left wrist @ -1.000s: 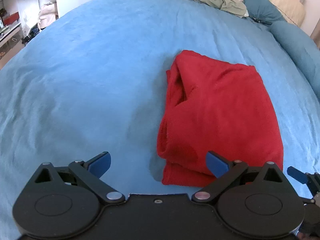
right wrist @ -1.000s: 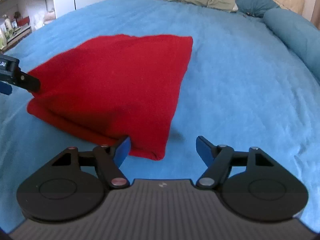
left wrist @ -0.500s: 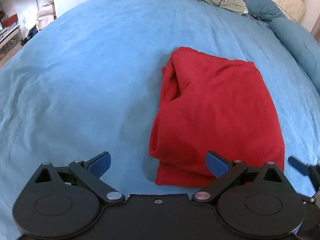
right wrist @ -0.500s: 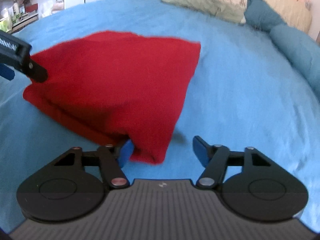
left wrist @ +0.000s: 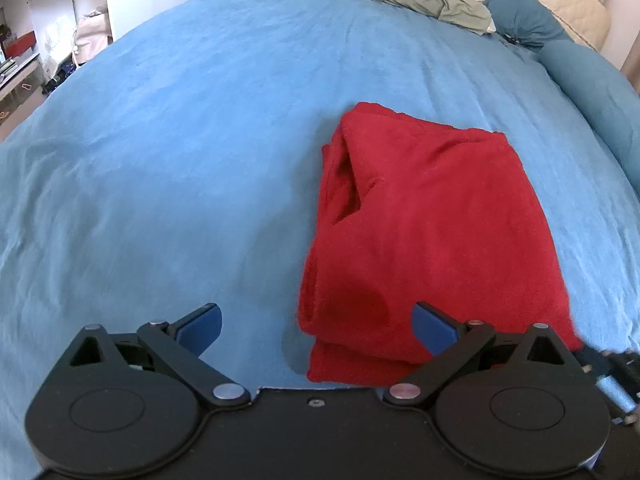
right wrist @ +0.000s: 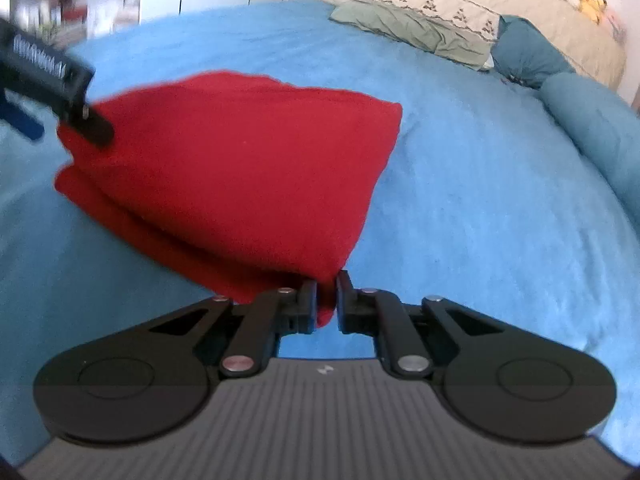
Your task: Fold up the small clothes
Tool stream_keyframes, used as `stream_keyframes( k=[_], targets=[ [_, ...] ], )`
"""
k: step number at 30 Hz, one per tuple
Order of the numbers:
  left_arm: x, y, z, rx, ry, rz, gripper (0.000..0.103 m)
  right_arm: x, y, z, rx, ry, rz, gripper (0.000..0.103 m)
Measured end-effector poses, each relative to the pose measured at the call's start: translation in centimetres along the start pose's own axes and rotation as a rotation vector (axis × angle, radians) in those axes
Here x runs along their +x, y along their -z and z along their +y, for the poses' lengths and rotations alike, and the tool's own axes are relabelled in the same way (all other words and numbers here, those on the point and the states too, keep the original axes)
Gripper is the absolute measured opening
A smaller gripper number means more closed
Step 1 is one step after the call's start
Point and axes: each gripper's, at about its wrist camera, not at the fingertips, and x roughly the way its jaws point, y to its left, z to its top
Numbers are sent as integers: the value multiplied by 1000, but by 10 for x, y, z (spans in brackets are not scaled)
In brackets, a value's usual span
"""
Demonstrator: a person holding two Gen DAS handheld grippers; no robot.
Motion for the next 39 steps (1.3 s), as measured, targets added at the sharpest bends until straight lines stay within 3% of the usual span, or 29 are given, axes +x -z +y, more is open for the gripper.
stream_keyframes(
  k=[3,4,8,10,14,17,19,21,22,24,26,29,31,35,37,39],
  targets=[
    [-2,0,1,-3,-4,-7,102,-18,-12,-13,44,-15,-65,23],
    [-2,1,1,-4,-6,-9,102,-22,-15,-23,118,-36,-65,23],
    [1,5,2,-13,-20,0,102,0,9,-70,535,-109,82,22],
    [3,8,2,-6,-33,7,102,12,21,-79,614,-126,118,21],
    [17,18,0,48,-83,52,103,12,15,-71,534,-130,118,22],
    [26,24,0,71,-101,73,103,11,12,-75,528,-153,125,30],
    [27,22,0,71,-104,79,103,4,9,-78,505,-152,120,42],
    [21,16,-2,80,-110,85,102,0,6,-84,476,-155,130,63],
    [15,13,-4,86,-100,76,101,-9,7,-83,459,-160,131,66],
    [1,5,-4,93,-61,56,102,-25,0,-87,428,-173,112,88],
    [-15,-8,-3,97,1,23,103,-35,-15,-90,396,-171,101,103],
    [-25,-36,-6,118,57,-13,103,-40,-45,-99,365,-186,76,103],
    [-10,-55,-7,133,93,36,103,-32,-67,-104,342,-209,78,103],
    [30,-73,-9,150,98,67,98,17,-101,-112,333,-281,183,103],
    [45,-78,-11,156,106,82,89,40,-108,-116,364,-305,224,103],
    [60,-85,-15,140,136,92,87,62,-110,-118,406,-302,261,103]
  ],
)
